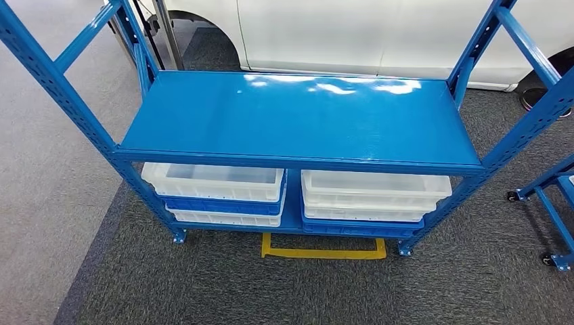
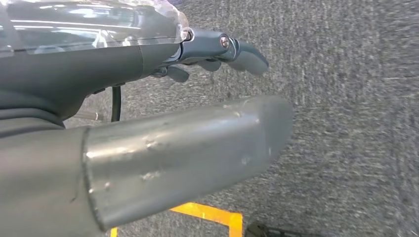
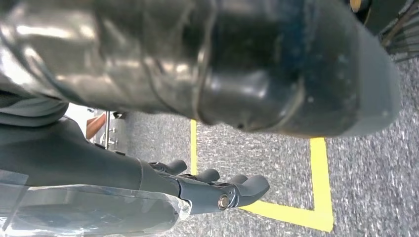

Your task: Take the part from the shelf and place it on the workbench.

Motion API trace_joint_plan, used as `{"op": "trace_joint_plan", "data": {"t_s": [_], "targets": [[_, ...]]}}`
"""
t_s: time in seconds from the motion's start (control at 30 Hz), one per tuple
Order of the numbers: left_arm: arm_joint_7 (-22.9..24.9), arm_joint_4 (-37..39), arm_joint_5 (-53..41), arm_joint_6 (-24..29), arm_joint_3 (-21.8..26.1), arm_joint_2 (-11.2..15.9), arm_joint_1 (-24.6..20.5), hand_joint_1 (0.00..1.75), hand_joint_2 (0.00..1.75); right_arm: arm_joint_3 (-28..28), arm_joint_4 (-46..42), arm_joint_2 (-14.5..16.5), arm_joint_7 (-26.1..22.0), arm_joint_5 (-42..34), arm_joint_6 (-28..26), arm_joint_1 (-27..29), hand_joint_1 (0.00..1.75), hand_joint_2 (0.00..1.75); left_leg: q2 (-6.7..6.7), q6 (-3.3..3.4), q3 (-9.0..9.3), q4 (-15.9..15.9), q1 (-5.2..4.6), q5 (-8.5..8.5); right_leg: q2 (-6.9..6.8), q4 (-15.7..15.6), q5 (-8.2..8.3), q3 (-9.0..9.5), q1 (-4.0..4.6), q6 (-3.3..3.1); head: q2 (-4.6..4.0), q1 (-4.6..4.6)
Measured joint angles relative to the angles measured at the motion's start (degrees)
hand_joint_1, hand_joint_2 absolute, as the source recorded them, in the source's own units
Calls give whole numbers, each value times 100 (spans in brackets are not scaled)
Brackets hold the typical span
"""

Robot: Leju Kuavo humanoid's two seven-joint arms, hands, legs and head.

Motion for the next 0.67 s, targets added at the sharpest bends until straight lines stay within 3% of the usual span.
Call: {"op": "trace_joint_plan", "data": {"t_s": [0.03,0.1,0.17,0.2,0.23,0.27,0.33,0.4,0.5,0.67], "targets": [[4,0,-2,0,0,-1,1,0,0,1,0,2,1,10,-10,0,0,175,9,42,11,-30,13,24,-19,47,-45,-14,1,29,0,1],[11,0,-5,0,0,-3,2,0,0,2,0,2,2,34,-38,-1,0,175,36,118,22,-81,37,69,-74,451,-324,-191,-2,71,0,4],[15,0,-8,2,1,-3,9,0,0,2,0,2,3,52,-56,-1,0,175,64,142,7,-80,22,74,-111,1148,-685,-520,-11,94,0,4],[19,0,-8,4,1,-2,13,0,0,2,0,2,3,56,-57,2,0,175,77,144,4,-77,15,72,-118,1400,-760,-640,-15,101,0,4],[23,0,-8,7,2,-2,15,0,0,2,0,2,3,61,-58,6,0,175,85,145,4,-71,10,68,-126,1482,-730,-679,-18,104,0,3],[25,0,-10,9,2,-2,14,0,0,2,-1,2,9,64,-59,11,0,175,89,147,8,-63,9,61,-134,1339,-590,-609,-25,112,0,4],[27,-1,-17,11,2,-1,12,0,0,2,-1,3,48,82,-67,16,0,175,86,134,12,-21,6,30,-151,624,-227,-248,-57,173,0,4],[28,-2,-22,13,1,10,8,0,0,2,2,15,99,103,-75,10,0,175,75,104,-16,54,-22,-20,-133,98,-51,-3,-81,173,0,1],[30,-2,-25,17,-1,19,5,0,0,4,3,24,122,113,-78,-2,0,175,65,65,-42,81,-53,-31,-111,38,-61,6,-59,90,0,-3],[31,-2,-23,44,-1,19,4,0,0,3,2,24,114,92,-99,-2,0,175,64,43,-31,53,-43,-21,-111,43,-64,5,-40,68,0,-3]]}}
